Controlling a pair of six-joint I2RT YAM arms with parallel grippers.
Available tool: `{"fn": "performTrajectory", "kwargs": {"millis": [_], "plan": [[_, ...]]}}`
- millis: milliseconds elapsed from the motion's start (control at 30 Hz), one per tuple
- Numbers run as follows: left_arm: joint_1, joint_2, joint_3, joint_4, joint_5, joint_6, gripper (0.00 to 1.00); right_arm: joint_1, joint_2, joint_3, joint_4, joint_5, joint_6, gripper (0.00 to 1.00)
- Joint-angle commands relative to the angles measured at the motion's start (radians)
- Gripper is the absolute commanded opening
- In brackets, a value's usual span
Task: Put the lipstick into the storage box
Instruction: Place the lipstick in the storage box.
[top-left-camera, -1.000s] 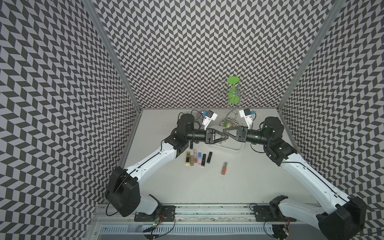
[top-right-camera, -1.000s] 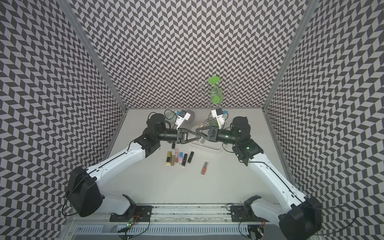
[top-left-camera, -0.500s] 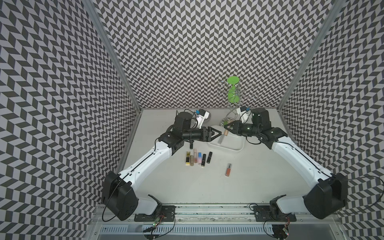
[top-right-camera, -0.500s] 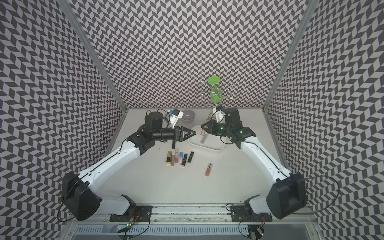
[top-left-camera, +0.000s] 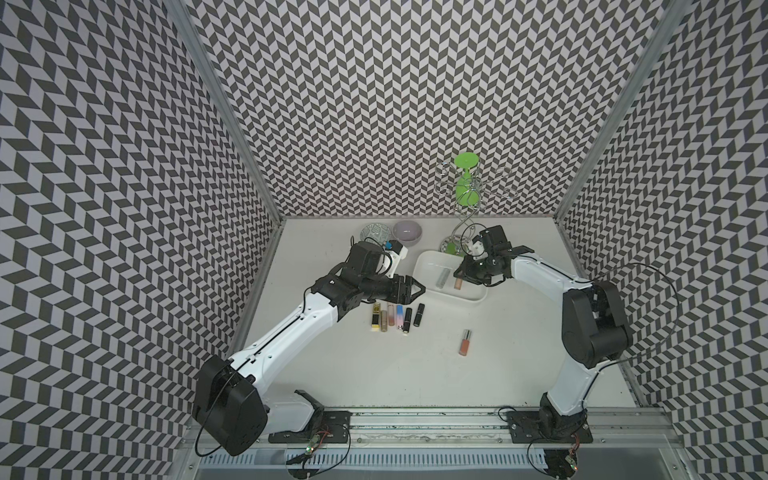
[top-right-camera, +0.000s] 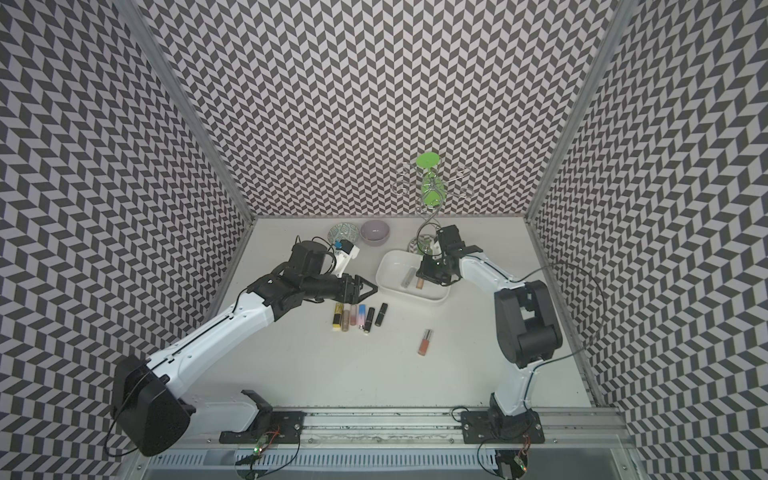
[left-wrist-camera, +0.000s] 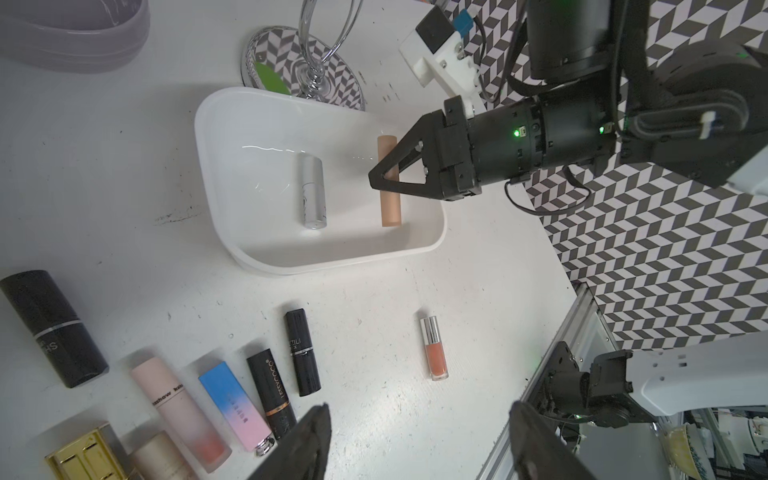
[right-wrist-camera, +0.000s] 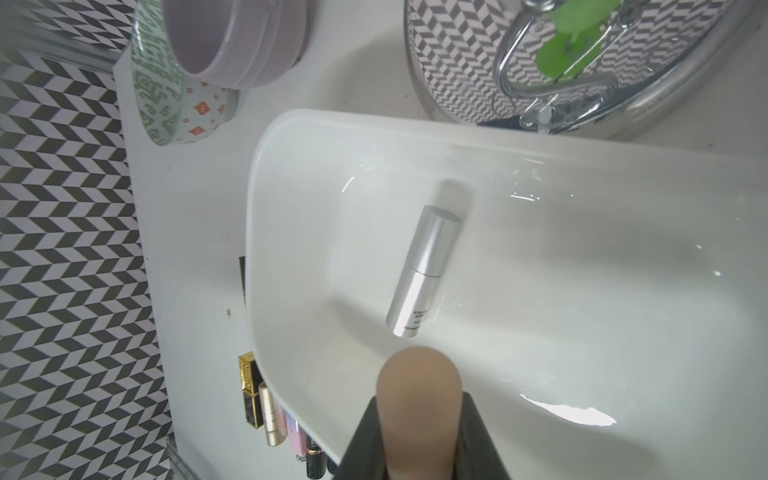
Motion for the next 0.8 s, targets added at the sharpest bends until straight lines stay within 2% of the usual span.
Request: {"fn": "performTrajectory", "kwargs": {"millis": [0, 433, 600, 767], "plan": [[-0.001, -0.019, -0.005, -0.019, -0.009, 0.029, 0.71, -0.006, 0.045, 0.017, 0.05, -0.001, -0.01, 0.16], [-0.001, 0.013, -0.022, 0.013, 0.017, 0.005, 0.71, -0.014, 0.171, 0.05, 0.075, -0.006, -0.026, 0.19], [-0.002, 0.03, -0.02, 0.021, 0.018, -0.001, 0.71, -0.021, 0.196, 0.063, 0.076, -0.01, -0.032, 0.27], [-0.001, 0.054, -0.014, 0.043, 0.031, -0.007, 0.71, -0.026, 0.197, 0.078, 0.061, -0.003, -0.039, 0.39]]}}
